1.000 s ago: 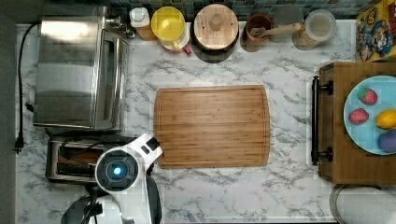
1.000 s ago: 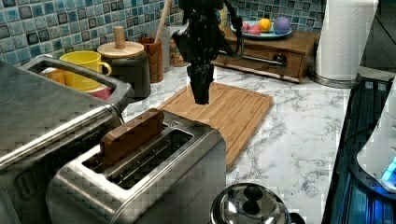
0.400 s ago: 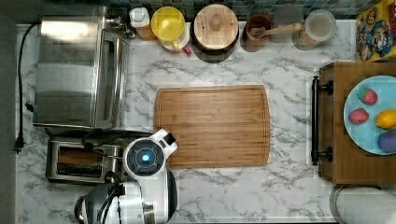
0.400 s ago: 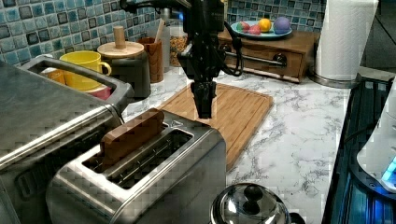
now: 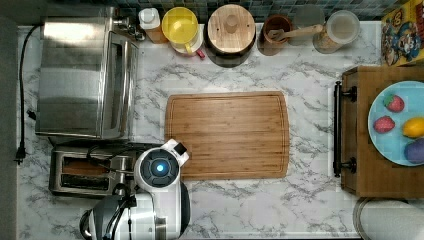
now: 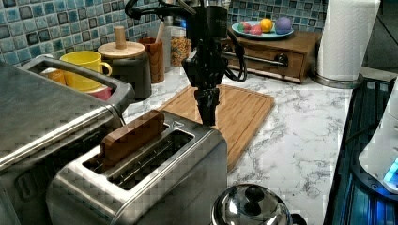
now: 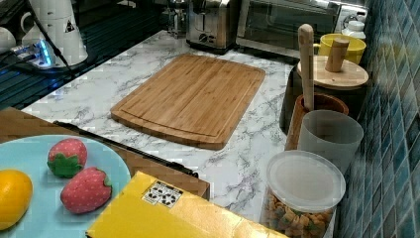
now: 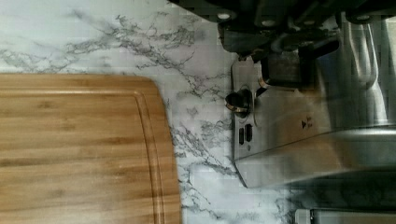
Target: Turn on the toaster.
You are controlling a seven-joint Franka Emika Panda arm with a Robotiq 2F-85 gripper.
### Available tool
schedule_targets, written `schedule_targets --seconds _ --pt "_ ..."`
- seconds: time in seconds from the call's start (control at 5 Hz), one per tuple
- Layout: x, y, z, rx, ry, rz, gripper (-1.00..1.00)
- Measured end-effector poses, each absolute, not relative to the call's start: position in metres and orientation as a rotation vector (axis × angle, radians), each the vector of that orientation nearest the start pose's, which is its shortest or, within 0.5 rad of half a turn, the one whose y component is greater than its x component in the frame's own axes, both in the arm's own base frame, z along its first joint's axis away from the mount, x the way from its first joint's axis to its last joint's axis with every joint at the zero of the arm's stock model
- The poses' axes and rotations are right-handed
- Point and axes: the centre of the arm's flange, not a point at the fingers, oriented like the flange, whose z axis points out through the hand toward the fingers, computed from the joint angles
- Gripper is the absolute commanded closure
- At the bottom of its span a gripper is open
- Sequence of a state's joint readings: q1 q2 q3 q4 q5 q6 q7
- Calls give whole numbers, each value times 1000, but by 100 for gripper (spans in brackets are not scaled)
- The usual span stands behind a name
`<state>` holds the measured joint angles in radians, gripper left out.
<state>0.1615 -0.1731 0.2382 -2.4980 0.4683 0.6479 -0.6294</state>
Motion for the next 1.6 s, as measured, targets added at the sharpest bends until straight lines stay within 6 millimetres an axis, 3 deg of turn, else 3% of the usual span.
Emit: schedule_targets --seconds 0.4,0.6,0.8,1.0,1.2,1.6 --pt "406 183 328 -2843 122 299 100" --pt "409 182 304 -2849 143 353 100" --pt "412 181 260 -2896 143 423 100" --pt "400 176 200 -2950 182 609 100" --pt "402 170 184 -2944 280 704 100" --pt "404 170 183 -2961 278 666 100"
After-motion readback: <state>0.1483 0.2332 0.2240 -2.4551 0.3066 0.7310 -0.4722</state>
